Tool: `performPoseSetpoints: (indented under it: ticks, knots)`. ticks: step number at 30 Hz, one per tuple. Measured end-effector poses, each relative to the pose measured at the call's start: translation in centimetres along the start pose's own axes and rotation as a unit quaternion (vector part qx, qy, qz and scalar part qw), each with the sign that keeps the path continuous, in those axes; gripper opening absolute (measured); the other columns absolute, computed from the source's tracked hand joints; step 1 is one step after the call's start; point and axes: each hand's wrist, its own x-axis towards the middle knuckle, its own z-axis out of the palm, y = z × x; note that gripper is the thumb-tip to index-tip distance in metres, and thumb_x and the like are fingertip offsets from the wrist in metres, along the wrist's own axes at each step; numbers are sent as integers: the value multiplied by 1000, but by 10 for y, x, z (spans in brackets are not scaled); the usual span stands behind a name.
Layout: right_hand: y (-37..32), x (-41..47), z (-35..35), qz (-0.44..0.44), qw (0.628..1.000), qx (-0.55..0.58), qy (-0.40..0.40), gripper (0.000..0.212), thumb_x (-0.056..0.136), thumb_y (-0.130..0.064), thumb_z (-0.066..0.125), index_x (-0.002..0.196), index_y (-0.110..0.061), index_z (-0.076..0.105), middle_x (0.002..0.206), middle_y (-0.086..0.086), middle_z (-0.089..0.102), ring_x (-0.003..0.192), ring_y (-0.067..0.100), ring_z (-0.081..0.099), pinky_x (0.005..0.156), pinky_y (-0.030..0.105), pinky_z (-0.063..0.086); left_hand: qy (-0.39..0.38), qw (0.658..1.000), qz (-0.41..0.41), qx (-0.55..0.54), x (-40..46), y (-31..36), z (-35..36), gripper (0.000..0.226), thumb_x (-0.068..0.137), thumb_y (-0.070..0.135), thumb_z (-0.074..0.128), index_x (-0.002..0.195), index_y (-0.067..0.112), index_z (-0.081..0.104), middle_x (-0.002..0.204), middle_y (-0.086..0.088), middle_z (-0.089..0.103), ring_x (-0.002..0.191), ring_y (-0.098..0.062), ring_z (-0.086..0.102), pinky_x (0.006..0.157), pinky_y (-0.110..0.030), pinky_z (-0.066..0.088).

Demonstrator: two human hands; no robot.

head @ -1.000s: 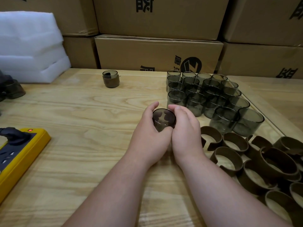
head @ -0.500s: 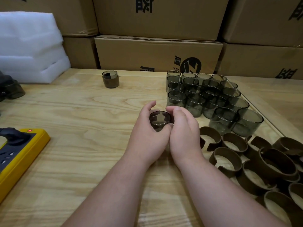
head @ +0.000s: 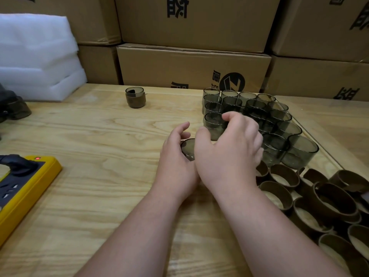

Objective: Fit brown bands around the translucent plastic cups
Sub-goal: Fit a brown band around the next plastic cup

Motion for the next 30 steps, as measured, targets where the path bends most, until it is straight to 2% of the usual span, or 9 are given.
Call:
performPoseSetpoints:
  ticks: [2, 5, 8, 12, 15, 18, 22, 28, 30]
  knots:
    - [0, 2, 0, 34, 998, -31, -46, 59, 90, -56, 52, 142, -31, 38, 158, -2, 22, 148, 25, 17, 119, 62, 19, 14, 999, 15, 25, 0, -1, 0, 69, 72, 33, 73, 133, 45, 44, 128, 8, 53, 124, -21, 55, 107, -39, 47]
    - [3, 3, 2, 56, 994, 5, -94, 60, 93, -56, 53, 144, -30, 37, 159, -1, 17, 148, 24, 14, 117, 55, 27, 21, 998, 27, 53, -1, -3, 0, 67, 81, 17, 77, 132, 47, 45, 120, 22, 44, 123, -21, 53, 107, -36, 46]
    - [4, 7, 0, 39, 992, 53, -104, 49, 95, -52, 54, 138, -30, 44, 149, -3, 34, 140, 21, 31, 108, 41, 35, 12, 999, 23, 38, 0, -2, 0, 71, 77, 16, 80, 132, 48, 47, 123, 13, 50, 118, -26, 58, 105, -46, 49]
    - [7, 21, -11, 2, 992, 97, -75, 25, 98, -32, 50, 122, -33, 54, 123, -7, 58, 117, 19, 55, 98, 42, 49, 3, 1000, 12, 19, -1, -1, 2, 74, 70, 29, 77, 134, 51, 46, 124, 14, 56, 121, -12, 56, 105, -43, 49]
    - [18, 35, -23, -5, 995, 32, -95, 43, 92, -17, 48, 131, -33, 54, 131, -5, 56, 122, 21, 54, 101, 45, 49, 0, 1000, 11, 18, -2, -1, 3, 71, 72, 33, 76, 132, 55, 45, 122, 20, 55, 123, -6, 54, 105, -41, 49]
    - [31, 44, -32, -5, 978, -92, -189, 58, 89, -21, 56, 143, -38, 48, 142, -2, 52, 130, 25, 50, 103, 47, 50, -1, 1000, 6, 7, -2, -1, 4, 69, 70, 40, 74, 131, 55, 46, 123, 20, 56, 122, -8, 55, 104, -39, 50]
    - [45, 49, -35, -21, 946, -162, -279, 72, 86, -28, 70, 151, -41, 40, 148, -3, 49, 125, 23, 55, 91, 33, 50, 2, 1000, -5, -24, -2, 0, 3, 60, 74, 43, 69, 130, 55, 49, 123, 20, 58, 117, -2, 55, 90, -20, 49]
    - [55, 51, -25, -39, 952, -166, -255, 72, 89, -20, 69, 151, -42, 40, 150, -6, 50, 127, 22, 56, 90, 33, 51, 4, 998, -17, -65, -2, 5, 2, 57, 73, 30, 60, 126, 49, 54, 120, 20, 59, 104, 10, 56, 78, -11, 47]
    - [56, 49, -22, -60, 948, -171, -261, 75, 89, -23, 71, 152, -44, 37, 155, -8, 44, 133, 23, 51, 97, 35, 50, 1, 997, -15, -72, -3, 6, 1, 59, 71, 24, 55, 126, 46, 54, 120, 17, 60, 97, 14, 56, 72, -5, 45]
